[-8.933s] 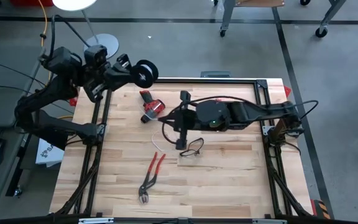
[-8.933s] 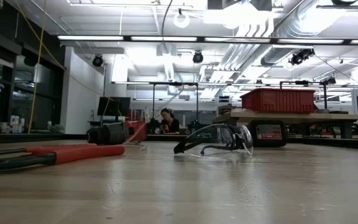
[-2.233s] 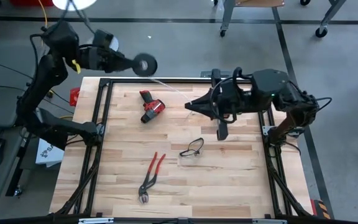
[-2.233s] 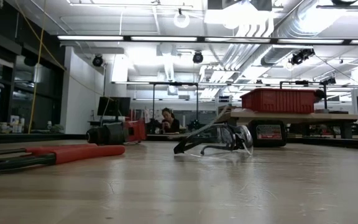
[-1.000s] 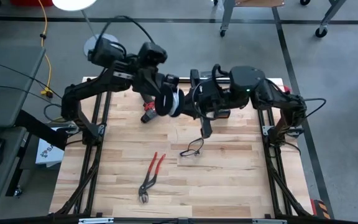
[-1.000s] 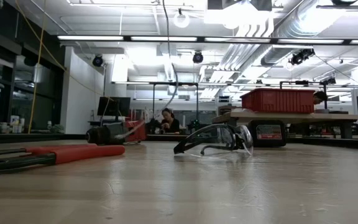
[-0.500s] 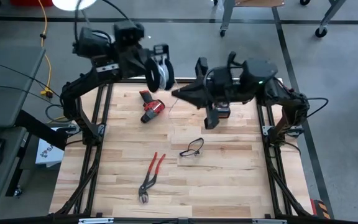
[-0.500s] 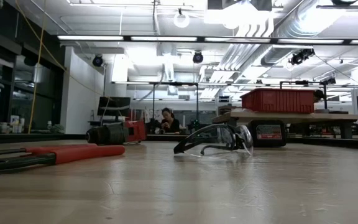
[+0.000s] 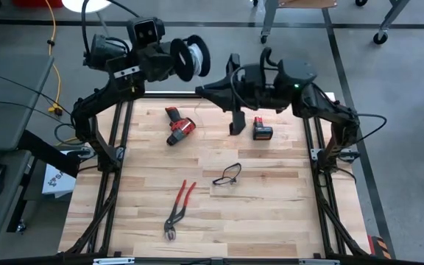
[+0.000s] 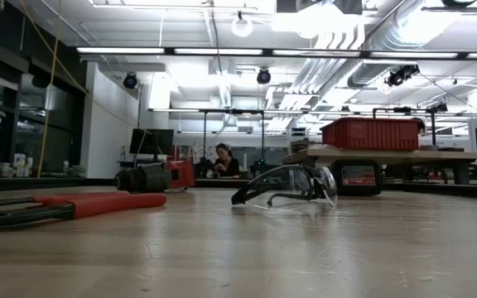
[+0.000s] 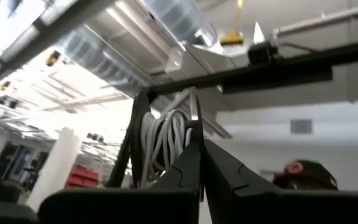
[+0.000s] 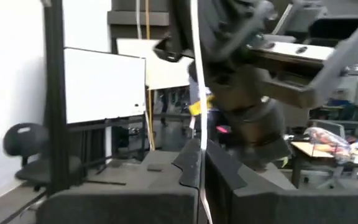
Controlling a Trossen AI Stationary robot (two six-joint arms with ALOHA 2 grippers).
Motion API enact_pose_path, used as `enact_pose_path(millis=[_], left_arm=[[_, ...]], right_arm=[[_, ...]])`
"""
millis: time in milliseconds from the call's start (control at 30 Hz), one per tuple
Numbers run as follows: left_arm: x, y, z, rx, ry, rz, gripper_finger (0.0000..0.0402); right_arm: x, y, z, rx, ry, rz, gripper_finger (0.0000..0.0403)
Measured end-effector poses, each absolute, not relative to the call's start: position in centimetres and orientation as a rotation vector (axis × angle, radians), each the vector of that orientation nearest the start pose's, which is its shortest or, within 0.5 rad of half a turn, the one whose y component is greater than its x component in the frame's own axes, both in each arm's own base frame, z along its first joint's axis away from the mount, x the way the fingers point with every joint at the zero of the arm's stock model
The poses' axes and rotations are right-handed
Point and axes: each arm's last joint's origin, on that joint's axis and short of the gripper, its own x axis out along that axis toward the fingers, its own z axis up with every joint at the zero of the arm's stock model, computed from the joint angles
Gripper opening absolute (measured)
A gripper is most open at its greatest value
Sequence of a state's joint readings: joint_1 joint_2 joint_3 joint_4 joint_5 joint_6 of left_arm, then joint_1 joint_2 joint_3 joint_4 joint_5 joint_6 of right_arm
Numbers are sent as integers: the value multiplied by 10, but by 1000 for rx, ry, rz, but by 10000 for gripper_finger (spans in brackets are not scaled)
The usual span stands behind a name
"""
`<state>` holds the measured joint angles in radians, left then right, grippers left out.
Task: Coil cords
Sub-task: Coil the white wire onto the black spool
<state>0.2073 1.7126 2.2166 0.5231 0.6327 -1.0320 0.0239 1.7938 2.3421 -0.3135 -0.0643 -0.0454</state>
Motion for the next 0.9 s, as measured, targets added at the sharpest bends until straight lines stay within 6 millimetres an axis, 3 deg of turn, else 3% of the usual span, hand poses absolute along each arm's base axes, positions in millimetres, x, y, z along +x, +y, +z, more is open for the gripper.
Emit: enact_pose_path(millis=[233,467,600,767,900], left_arm=[[288,53,613,-471,-713,-688,0],[268,78,620,-401,-702,-635,1],[252,78,628,-388,-745,-618,0],[258,77,625,-384,-725,-633,0],[258,75,625,-382,-731,-633,0]], right_arm=[[358,5,558,11,-227,142,0],[350,10,558,26,-177,61,10],[356,9,542,28,-49,-4,65],[370,6,535,26,-60,-108,153],[389,6,520,25,-25,-120,194]])
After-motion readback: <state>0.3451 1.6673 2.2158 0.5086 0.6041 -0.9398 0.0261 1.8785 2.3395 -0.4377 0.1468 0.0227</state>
